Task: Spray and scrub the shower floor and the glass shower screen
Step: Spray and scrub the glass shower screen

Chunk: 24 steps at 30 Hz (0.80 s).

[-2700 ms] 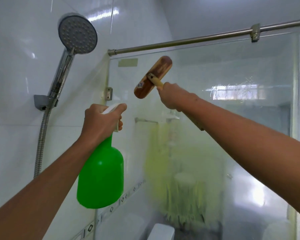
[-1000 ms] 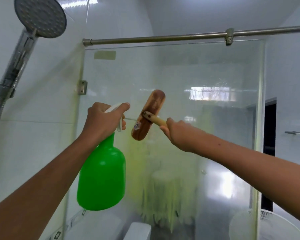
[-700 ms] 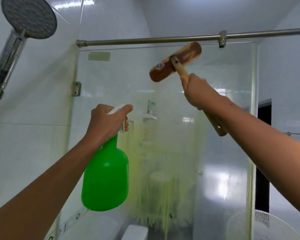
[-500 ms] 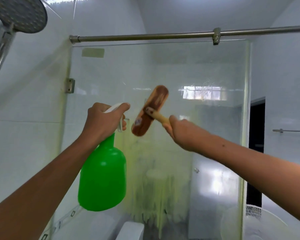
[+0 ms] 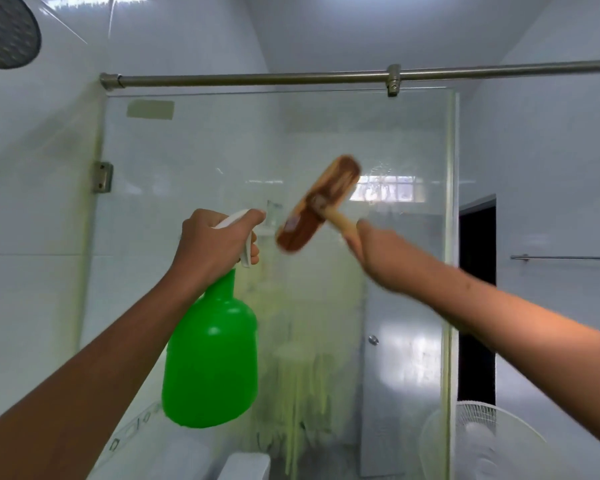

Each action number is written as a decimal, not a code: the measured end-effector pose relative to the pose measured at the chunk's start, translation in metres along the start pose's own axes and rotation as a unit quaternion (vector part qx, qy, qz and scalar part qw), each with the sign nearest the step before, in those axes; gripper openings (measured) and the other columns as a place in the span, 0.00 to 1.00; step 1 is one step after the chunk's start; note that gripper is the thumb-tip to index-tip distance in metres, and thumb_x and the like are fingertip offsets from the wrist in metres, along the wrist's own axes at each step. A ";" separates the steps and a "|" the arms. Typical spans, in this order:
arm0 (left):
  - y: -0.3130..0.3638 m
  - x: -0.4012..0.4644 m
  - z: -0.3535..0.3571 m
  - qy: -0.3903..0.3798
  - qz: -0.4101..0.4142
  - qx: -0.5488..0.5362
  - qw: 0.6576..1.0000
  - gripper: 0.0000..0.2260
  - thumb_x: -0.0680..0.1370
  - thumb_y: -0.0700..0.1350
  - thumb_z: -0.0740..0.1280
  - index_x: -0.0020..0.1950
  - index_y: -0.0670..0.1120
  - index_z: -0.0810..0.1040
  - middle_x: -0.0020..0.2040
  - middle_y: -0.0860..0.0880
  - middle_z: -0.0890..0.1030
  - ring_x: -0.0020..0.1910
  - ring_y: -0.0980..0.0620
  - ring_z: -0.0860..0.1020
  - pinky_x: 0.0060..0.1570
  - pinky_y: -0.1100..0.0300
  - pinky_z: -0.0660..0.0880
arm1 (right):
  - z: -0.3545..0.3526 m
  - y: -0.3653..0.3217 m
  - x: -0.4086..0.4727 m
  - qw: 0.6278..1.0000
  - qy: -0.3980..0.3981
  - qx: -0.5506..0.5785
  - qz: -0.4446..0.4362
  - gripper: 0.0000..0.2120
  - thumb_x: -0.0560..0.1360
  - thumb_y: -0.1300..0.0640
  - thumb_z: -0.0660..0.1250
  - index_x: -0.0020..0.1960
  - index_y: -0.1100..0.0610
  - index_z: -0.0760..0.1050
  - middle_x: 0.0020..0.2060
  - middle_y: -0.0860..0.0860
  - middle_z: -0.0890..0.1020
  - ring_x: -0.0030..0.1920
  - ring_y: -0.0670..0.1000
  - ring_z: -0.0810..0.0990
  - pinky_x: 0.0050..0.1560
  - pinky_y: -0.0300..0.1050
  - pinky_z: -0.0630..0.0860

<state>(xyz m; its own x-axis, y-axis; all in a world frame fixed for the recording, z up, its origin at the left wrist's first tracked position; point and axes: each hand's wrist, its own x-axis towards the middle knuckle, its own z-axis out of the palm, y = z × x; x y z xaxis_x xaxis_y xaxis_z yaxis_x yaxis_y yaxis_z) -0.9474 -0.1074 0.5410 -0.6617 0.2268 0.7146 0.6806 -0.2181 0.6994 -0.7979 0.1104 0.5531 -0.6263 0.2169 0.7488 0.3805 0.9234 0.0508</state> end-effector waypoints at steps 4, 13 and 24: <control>0.003 -0.005 0.016 -0.014 0.003 -0.011 1.000 0.19 0.76 0.56 0.75 0.35 0.41 0.86 0.32 0.44 0.86 0.35 0.45 0.88 0.53 0.44 0.85 | 0.009 0.005 -0.033 0.999 -0.043 -0.015 -0.012 0.18 0.83 0.40 0.47 0.50 0.54 0.64 0.33 0.52 0.74 0.30 0.53 0.73 0.30 0.48 0.65; -0.017 -0.038 0.053 -0.061 -0.019 -0.014 0.998 0.20 0.78 0.53 0.73 0.36 0.38 0.85 0.30 0.43 0.85 0.27 0.49 0.83 0.36 0.60 0.81 | -0.057 0.003 0.031 0.989 0.067 0.076 0.110 0.22 0.83 0.40 0.45 0.54 0.56 0.67 0.39 0.52 0.72 0.34 0.53 0.75 0.22 0.43 0.71; -0.033 -0.064 0.065 -0.052 -0.006 -0.001 0.999 0.23 0.77 0.56 0.75 0.36 0.36 0.84 0.29 0.40 0.83 0.23 0.50 0.80 0.35 0.57 0.80 | -0.065 -0.017 0.035 0.981 0.057 0.114 0.145 0.20 0.84 0.42 0.46 0.58 0.56 0.67 0.41 0.53 0.75 0.36 0.52 0.77 0.28 0.47 0.77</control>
<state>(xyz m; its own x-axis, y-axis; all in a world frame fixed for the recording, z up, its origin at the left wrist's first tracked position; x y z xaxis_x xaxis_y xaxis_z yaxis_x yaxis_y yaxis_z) -0.9072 -0.0526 0.4716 -0.6341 0.3260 0.7011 0.6718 -0.2166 0.7083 -0.7823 0.0822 0.6214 -0.4281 0.4565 0.7799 0.3606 0.8777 -0.3157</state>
